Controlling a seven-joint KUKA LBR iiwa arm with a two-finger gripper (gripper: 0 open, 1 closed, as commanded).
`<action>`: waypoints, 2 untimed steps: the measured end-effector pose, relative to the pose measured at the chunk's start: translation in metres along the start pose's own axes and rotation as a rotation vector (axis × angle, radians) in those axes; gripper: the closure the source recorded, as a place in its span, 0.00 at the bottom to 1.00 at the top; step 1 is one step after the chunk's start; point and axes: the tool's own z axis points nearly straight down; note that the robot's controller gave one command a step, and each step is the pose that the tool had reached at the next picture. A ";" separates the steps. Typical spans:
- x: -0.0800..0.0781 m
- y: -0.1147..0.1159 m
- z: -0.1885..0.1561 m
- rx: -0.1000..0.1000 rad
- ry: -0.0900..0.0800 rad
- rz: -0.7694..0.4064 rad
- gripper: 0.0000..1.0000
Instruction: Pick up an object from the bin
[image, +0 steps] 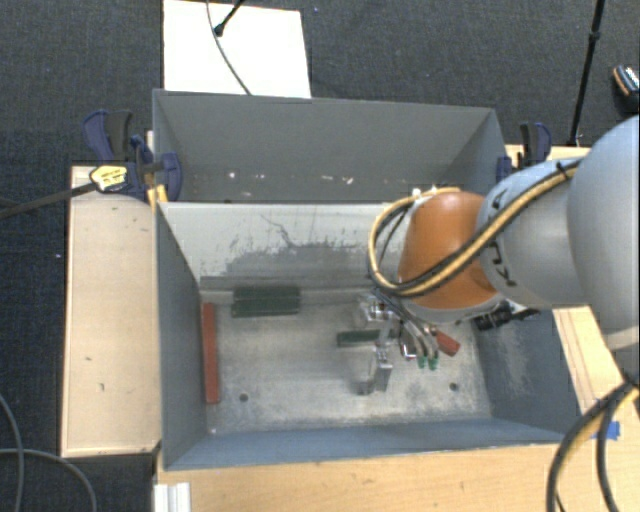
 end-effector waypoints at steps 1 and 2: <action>0.000 0.000 -0.001 0.000 -0.001 -0.001 0.00; -0.001 0.000 -0.001 0.000 -0.003 -0.001 0.00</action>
Offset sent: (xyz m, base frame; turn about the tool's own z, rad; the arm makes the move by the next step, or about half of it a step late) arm 0.0000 0.0000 0.0000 0.0000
